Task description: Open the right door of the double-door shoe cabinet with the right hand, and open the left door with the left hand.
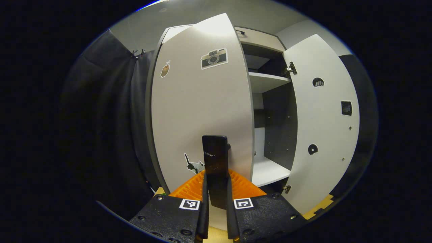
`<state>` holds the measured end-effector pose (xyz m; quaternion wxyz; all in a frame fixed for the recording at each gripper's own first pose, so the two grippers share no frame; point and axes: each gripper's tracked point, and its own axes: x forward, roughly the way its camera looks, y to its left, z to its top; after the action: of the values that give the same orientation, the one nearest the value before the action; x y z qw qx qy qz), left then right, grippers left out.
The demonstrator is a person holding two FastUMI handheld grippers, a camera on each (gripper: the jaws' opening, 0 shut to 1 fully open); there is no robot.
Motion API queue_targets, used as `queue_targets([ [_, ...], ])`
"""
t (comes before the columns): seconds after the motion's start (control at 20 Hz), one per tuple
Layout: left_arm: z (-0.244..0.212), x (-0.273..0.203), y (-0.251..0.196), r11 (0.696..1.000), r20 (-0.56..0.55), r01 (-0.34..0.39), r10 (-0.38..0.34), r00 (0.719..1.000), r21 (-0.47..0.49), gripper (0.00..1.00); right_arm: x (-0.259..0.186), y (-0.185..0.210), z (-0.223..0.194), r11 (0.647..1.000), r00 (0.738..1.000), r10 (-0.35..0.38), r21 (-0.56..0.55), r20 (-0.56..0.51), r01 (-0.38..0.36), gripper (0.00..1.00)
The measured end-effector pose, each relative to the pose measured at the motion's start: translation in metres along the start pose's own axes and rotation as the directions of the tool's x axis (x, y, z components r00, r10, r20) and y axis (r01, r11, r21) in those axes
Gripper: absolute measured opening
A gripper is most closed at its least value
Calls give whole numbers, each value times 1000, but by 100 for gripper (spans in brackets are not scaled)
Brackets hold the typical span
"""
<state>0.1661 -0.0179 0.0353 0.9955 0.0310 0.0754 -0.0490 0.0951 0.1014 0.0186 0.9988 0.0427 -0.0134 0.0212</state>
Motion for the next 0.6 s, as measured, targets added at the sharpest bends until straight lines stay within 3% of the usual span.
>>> queue_targets([
  [0.6, -4, -49, 48, 998, 33, -23, 21, 999, 59, 22, 3, 17, 13, 1000, 1000, -3, -7, 5, 3, 99],
])
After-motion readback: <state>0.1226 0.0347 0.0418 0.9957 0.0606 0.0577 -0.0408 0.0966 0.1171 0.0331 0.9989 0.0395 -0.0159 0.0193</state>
